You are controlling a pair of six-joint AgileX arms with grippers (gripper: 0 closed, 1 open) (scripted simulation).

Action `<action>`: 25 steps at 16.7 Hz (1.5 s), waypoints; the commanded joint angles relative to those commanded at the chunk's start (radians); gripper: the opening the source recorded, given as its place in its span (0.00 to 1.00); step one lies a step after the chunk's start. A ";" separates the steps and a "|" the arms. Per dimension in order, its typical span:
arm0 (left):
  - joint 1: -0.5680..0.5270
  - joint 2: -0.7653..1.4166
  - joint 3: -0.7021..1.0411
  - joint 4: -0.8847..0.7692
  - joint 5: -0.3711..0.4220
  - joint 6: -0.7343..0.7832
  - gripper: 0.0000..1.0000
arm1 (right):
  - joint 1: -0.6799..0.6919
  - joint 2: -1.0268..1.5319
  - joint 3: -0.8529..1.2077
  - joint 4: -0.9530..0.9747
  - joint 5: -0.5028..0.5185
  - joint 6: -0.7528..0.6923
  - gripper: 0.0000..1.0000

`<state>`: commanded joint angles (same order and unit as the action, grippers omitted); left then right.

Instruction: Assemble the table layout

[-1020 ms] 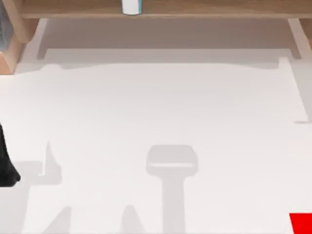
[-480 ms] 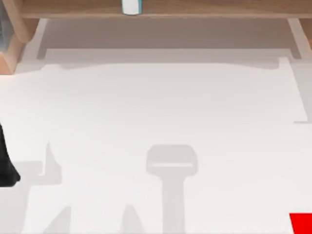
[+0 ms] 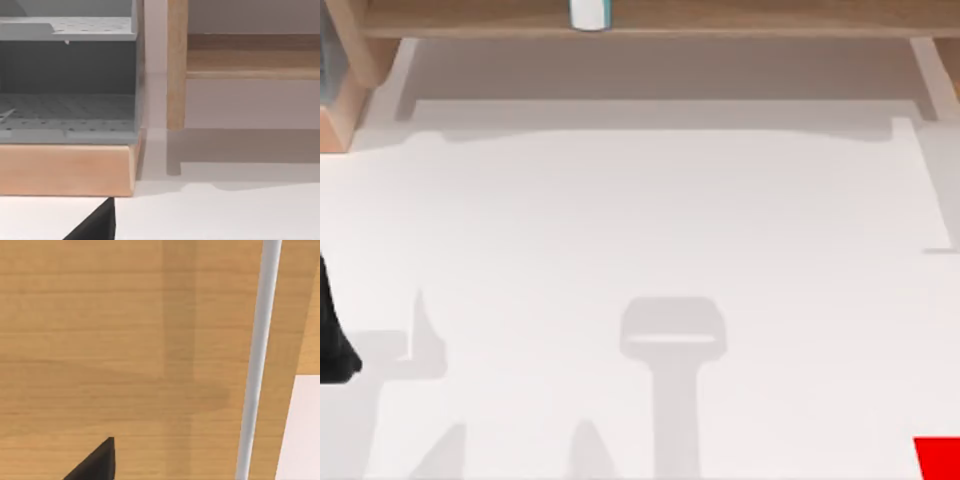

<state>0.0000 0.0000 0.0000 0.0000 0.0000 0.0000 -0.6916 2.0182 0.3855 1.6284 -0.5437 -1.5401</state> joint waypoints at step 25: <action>0.000 0.000 0.000 0.000 0.000 0.000 1.00 | 0.055 0.027 0.086 -0.047 0.041 -0.014 0.40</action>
<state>0.0000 0.0000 0.0000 0.0000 0.0000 0.0000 -0.6361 2.0457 0.4720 1.5818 -0.5029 -1.5544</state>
